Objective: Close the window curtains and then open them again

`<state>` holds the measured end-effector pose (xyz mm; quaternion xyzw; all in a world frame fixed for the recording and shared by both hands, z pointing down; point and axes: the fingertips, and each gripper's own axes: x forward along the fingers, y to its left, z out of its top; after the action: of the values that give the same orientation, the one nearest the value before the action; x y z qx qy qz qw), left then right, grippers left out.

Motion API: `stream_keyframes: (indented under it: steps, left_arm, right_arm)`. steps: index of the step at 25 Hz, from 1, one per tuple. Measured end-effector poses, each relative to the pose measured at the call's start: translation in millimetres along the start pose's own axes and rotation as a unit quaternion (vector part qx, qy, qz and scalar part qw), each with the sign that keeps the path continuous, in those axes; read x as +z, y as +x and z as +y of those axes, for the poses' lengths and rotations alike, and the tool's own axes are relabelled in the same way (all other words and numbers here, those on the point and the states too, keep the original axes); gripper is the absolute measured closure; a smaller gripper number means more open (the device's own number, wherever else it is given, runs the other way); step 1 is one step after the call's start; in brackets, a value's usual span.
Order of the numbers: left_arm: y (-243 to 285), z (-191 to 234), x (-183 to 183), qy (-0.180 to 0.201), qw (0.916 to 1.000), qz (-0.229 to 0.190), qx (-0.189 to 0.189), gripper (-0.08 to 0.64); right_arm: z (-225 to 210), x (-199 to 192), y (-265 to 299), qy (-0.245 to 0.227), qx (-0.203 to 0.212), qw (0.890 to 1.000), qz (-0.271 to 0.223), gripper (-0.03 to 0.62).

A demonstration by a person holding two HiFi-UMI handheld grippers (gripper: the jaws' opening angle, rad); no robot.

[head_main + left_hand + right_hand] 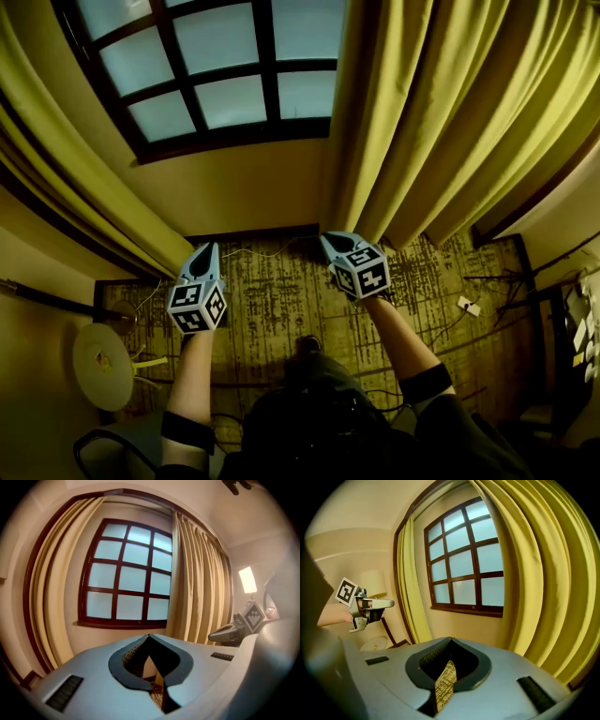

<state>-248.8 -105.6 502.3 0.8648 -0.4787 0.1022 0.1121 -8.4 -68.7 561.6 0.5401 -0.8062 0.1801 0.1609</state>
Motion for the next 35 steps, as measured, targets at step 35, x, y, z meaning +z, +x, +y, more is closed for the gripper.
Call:
stream_keyframes:
  steps: [35]
  left_arm:
    - [32,175,53,-0.016,0.9927,-0.045,0.110,0.558]
  right_arm:
    - [101,127,206,-0.088,0.141,0.986,-0.028,0.592]
